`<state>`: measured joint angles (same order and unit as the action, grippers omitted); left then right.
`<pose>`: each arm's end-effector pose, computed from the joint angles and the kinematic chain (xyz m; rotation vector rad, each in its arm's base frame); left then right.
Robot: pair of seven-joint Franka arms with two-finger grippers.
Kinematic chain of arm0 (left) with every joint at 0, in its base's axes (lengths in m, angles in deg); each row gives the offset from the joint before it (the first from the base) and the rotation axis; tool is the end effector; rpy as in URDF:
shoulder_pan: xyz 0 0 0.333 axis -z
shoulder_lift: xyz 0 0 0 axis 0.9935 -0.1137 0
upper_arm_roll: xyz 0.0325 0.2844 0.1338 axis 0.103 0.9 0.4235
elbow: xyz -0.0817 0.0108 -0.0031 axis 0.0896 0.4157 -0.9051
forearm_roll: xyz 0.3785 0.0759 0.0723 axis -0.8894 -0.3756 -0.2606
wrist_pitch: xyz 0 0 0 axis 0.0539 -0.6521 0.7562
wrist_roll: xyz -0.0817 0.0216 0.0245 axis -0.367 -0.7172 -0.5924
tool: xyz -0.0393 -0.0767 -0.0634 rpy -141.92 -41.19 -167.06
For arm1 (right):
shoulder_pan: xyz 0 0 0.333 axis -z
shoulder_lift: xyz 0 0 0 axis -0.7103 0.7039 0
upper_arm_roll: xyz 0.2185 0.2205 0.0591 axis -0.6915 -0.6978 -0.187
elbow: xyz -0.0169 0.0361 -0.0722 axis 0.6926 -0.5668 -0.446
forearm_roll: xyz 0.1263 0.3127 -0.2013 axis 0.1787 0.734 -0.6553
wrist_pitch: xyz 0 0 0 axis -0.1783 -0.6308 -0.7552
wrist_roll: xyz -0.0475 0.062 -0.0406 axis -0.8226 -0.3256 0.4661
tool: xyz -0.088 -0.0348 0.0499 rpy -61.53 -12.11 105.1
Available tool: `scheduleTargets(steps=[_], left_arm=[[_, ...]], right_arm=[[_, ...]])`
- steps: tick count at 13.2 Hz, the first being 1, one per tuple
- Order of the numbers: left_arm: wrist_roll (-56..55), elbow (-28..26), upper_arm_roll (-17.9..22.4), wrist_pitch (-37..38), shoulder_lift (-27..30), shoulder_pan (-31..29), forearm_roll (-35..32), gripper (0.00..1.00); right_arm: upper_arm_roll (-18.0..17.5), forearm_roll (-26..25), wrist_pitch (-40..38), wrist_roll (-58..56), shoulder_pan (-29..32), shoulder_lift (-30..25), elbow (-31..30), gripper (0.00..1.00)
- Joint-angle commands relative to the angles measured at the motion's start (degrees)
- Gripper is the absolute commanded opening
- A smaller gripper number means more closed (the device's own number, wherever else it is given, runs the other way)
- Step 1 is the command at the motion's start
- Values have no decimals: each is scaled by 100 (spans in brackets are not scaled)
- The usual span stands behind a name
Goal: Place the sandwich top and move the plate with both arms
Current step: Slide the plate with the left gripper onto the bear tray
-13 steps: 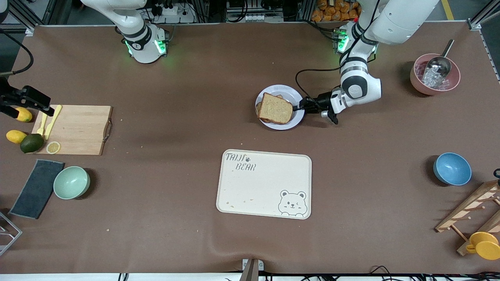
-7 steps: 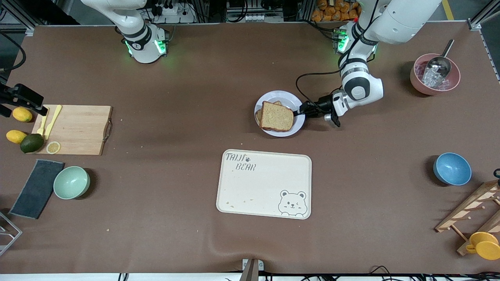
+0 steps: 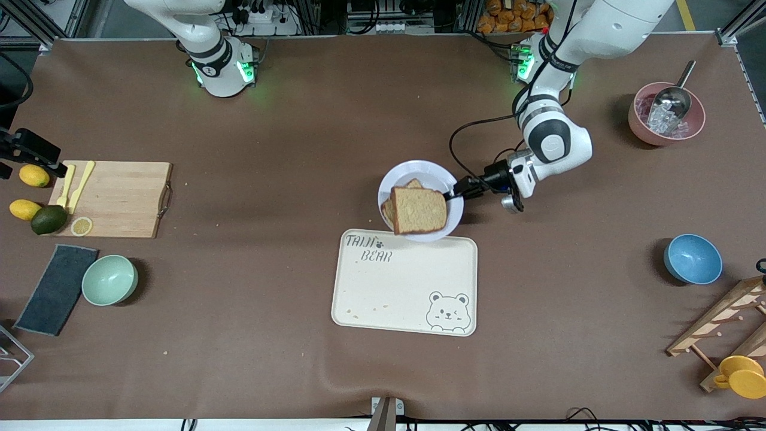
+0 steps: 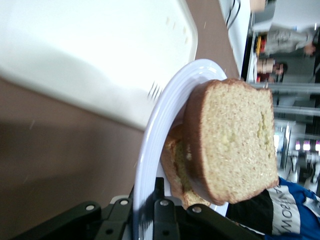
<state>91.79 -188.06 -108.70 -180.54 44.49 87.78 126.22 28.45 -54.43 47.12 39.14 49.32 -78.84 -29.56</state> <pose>0.4621 -0.2301 0.1956 2.0360 0.3274 0.1227 0.5605 -0.0527 0.6372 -3.1340 -0.0123 -0.1195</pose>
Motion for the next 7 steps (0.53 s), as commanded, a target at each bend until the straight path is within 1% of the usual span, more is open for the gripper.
scheduleTargets(steps=[1, 2, 4, 5, 7], left_arm=[[-362, 916, -62, -515, -493, 149, 276, 0], [-362, 1311, -62, -778, -765, 219, 460, 0], [-362, 2190, -53, -1401, -1406, 588, 768, 0], [-362, 2585, -53, -1709, -1696, 702, 822, 0], [-362, 3123, -35, -2062, -2137, 1009, 953, 0]], right_arm=[[-83, -6, -101, 70, 165, 6, 79, 100], [-83, 3, -101, 70, 174, 6, 79, 100], [-83, 3, -127, 70, 174, 6, 79, 100], [-83, 3, -127, 70, 174, 6, 79, 100], [-83, 3, -136, 70, 174, 6, 71, 100]])
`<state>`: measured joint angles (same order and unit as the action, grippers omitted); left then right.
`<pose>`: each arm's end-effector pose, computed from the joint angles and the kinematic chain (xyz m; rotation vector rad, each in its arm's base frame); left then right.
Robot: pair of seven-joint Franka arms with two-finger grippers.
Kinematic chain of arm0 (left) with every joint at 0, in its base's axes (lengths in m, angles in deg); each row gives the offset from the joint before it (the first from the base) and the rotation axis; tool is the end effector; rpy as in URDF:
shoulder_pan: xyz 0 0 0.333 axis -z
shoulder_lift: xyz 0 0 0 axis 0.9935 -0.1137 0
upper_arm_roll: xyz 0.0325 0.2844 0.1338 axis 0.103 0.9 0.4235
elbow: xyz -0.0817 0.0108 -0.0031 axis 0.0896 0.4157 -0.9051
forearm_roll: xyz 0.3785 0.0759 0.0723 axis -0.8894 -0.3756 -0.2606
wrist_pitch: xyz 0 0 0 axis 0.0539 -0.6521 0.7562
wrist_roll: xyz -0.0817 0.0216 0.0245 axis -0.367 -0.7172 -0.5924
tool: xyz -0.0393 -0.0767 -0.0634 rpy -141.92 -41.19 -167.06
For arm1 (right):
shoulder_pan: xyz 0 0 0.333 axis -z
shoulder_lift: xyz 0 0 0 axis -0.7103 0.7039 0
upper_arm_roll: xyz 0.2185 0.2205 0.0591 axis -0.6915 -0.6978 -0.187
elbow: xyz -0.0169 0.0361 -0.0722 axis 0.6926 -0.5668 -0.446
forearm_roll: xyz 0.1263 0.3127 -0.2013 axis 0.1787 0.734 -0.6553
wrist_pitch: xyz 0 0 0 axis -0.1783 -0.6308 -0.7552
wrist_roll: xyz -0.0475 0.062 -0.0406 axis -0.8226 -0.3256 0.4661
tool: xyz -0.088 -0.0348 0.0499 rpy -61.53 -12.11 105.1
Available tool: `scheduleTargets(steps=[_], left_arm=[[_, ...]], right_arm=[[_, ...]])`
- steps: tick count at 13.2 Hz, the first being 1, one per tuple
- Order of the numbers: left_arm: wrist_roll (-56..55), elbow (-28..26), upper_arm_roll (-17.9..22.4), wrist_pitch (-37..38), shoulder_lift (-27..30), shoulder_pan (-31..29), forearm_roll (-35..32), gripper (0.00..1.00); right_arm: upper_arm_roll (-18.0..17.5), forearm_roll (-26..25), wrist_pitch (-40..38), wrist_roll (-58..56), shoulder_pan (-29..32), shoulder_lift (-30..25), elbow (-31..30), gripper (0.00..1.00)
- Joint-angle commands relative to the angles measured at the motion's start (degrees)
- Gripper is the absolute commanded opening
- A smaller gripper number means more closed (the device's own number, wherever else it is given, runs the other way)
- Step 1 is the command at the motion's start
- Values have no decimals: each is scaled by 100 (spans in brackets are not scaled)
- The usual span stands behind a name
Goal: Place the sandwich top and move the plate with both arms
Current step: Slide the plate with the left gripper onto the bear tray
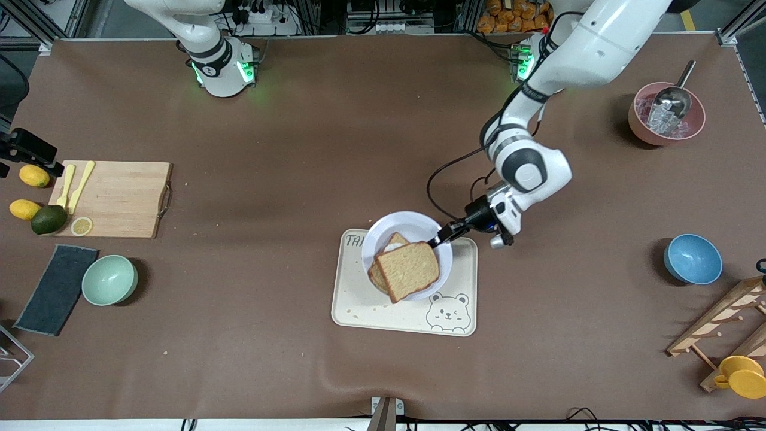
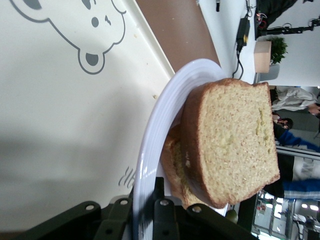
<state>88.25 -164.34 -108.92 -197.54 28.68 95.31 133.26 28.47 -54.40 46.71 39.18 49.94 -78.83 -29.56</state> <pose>0.5424 -0.3032 0.1810 2.0471 0.5481 0.2302 0.5593 -0.0588 0.6364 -3.1335 0.0063 -0.1082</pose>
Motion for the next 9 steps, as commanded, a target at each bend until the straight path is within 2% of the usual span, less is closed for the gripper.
scheduleTargets(steps=[1, 8, 9], left_arm=[[-8, 840, 13, -450, -662, 397, 354, 0], [62, 1166, 259, -495, -1032, 670, 381, 0], [62, 1175, 320, -495, -1041, 688, 373, 10]], right_arm=[[-85, 1, -86, 66, 112, 5, 71, 100], [-85, 1, -95, 66, 121, 5, 62, 100], [-85, 1, -86, 66, 121, 5, 62, 100]])
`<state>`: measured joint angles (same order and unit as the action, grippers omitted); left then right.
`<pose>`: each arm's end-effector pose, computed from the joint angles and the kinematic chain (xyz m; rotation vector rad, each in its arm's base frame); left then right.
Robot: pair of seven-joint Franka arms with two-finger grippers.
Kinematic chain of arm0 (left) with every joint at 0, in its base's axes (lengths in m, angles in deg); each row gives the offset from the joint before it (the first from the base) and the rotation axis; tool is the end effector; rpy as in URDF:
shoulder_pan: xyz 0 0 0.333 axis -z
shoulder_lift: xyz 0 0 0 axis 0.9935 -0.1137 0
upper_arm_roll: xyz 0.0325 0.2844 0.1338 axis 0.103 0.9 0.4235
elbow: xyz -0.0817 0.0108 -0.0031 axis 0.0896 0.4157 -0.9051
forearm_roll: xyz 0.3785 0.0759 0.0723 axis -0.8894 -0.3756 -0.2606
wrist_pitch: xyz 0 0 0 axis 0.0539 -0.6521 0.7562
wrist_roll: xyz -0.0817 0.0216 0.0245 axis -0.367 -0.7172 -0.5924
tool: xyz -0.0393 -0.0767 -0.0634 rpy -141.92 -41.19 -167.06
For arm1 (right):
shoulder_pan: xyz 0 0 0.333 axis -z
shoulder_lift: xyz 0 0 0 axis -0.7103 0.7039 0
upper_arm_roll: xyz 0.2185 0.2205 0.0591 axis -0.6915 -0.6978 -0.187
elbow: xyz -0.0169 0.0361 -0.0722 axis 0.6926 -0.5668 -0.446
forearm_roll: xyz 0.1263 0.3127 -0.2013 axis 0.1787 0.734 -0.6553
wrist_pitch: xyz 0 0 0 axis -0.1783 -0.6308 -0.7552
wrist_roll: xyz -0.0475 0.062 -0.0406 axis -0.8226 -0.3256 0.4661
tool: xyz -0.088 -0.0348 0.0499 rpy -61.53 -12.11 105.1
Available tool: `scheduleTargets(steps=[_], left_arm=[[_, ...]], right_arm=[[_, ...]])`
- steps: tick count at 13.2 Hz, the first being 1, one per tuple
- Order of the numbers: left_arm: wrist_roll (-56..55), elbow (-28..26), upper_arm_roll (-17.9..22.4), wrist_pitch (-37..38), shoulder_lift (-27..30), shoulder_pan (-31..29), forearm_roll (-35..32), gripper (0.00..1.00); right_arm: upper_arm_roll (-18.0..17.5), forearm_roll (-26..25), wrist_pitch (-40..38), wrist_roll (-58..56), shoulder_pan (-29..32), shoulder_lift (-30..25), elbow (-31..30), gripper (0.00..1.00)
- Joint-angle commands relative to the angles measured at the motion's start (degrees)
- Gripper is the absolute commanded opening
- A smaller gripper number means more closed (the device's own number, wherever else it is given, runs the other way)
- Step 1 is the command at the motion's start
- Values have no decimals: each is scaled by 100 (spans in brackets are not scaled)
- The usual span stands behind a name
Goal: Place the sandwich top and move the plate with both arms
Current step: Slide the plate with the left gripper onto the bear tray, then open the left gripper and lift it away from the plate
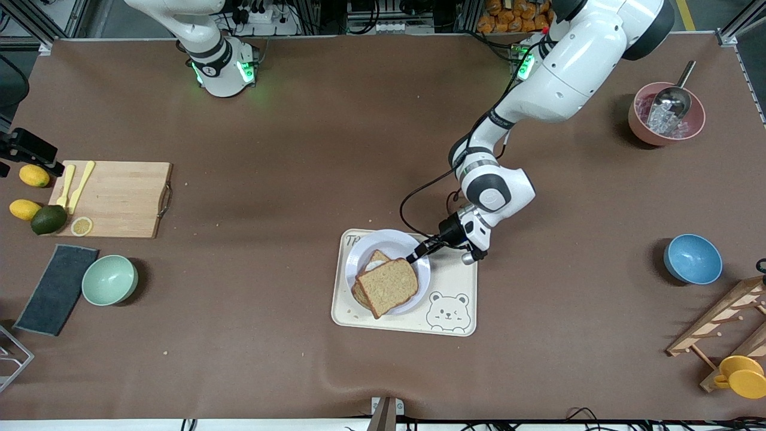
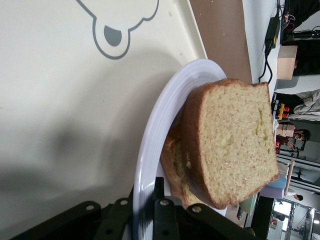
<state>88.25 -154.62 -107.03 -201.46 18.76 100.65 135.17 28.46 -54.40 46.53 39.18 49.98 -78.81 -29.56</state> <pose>0.5510 -0.3387 0.1301 2.0766 0.6018 0.2101 0.5590 -0.0591 0.6359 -3.1333 0.0071 -0.1027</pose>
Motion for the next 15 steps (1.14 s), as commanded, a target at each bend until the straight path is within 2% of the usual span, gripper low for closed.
scheduleTargets(steps=[1, 2, 6, 9, 11, 15], left_arm=[[62, 203, 158, -104, -49, 181, 182, 62], [71, 203, 193, -121, -31, 207, 147, 100], [71, 203, 228, -244, 179, 164, 94, 100], [185, 203, 378, -1007, 618, 164, -257, 100], [185, 185, 439, -1114, 856, 24, -353, 100], [185, -200, 466, -1387, 1199, -529, -1651, 100]], right_arm=[[-84, 1, -59, 66, 117, 3, 62, 100], [-84, 1, -59, 66, 125, 12, 62, 100], [-84, 1, -68, 66, 170, 12, 44, 100], [-84, 1, -68, 66, 178, 12, 44, 100], [-84, 1, -68, 66, 178, 12, 36, 100], [-84, 1, -68, 66, 205, 21, 9, 100]])
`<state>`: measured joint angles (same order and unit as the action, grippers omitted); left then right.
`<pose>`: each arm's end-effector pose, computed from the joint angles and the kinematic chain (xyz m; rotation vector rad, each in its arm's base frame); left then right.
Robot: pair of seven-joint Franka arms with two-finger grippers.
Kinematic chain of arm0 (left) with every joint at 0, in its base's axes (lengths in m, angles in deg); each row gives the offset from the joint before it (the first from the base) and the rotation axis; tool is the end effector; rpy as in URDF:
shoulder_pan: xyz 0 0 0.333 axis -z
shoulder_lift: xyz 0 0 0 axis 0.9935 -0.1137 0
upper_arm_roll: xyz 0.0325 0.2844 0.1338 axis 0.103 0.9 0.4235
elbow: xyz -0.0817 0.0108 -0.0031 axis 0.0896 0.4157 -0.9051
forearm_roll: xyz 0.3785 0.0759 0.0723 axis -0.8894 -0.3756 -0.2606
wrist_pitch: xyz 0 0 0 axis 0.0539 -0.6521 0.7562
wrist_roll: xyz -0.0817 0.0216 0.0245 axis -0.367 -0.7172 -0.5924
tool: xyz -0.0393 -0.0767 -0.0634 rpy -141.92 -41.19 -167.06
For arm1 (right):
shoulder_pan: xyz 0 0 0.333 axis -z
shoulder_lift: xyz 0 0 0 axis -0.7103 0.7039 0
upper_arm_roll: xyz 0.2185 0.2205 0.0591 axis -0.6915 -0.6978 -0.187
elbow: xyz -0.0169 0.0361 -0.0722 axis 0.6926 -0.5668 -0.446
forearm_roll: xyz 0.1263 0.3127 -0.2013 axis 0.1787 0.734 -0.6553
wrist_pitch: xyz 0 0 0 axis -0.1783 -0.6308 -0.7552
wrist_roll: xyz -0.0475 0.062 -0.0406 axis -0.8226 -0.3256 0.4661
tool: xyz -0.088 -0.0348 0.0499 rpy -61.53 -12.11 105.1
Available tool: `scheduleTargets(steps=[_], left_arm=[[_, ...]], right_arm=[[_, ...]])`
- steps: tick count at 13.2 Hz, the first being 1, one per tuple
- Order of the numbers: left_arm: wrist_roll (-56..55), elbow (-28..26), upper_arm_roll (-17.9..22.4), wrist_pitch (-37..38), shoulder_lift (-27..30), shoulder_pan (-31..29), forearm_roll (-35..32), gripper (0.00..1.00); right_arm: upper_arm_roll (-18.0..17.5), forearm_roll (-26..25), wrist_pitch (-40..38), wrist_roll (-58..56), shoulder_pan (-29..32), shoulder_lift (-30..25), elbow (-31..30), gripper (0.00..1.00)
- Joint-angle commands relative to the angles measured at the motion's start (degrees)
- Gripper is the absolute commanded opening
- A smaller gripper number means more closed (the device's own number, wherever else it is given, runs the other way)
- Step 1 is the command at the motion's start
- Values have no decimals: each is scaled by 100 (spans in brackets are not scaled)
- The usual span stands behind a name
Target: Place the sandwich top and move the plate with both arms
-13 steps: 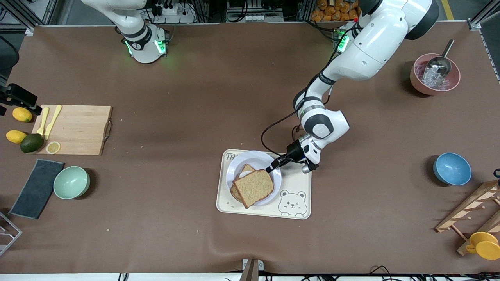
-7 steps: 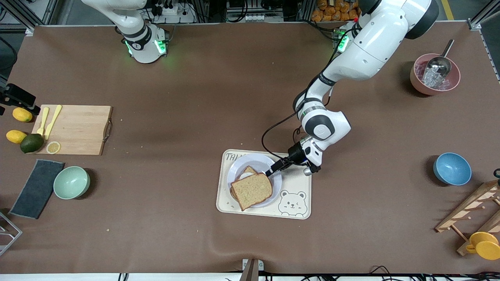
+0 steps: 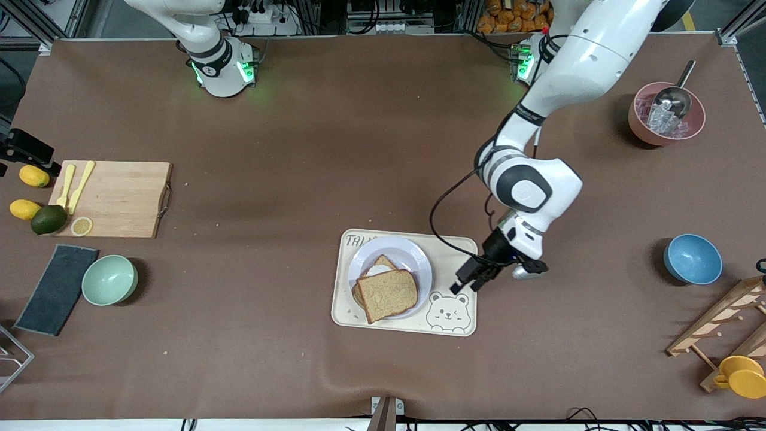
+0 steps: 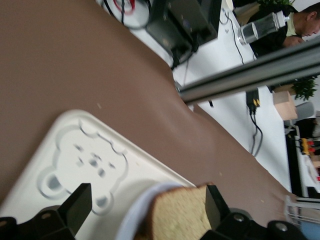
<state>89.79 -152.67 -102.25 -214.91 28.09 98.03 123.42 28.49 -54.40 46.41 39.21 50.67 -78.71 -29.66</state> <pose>0.6265 -0.2432 0.2471 2.2609 0.5033 0.6741 0.5585 -0.0661 0.6339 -3.1333 0.0276 -0.0941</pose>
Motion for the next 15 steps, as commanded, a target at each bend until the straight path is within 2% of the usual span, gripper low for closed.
scheduleTargets(steps=[1, 5, 6, 8, 10, 12, 13, 15], left_arm=[[31, -578, -4, -120, 362, -400, -1045, 100], [57, -1273, 67, -174, 749, -1374, -3208, 100], [57, -1353, 67, 0, 828, -1524, -3500, 100], [40, -1380, 154, 911, 1004, -1814, -3862, 100], [-248, -1441, 259, 1738, 1215, -2139, -4851, 100], [-1299, -1241, 443, 2783, 1417, -2404, -6509, 100], [-1966, -935, 471, 3345, 1453, -2492, -7423, 100], [-3119, -398, 445, 4374, 1558, -2519, -8561, 100]], right_arm=[[-87, 1, -47, 63, 127, 2, 29, 100], [-87, 1, -65, 63, 127, 2, 29, 100], [-87, 1, -74, 63, 119, 2, 29, 100], [-96, 1, -65, 63, 119, 2, 29, 100], [-96, 1, -65, 63, 119, 2, 29, 100], [-87, 1, -65, 63, 127, 2, 20, 100], [-87, 1, -65, 63, 136, 2, 20, 100], [-87, 1, -65, 63, 136, 2, 11, 100]])
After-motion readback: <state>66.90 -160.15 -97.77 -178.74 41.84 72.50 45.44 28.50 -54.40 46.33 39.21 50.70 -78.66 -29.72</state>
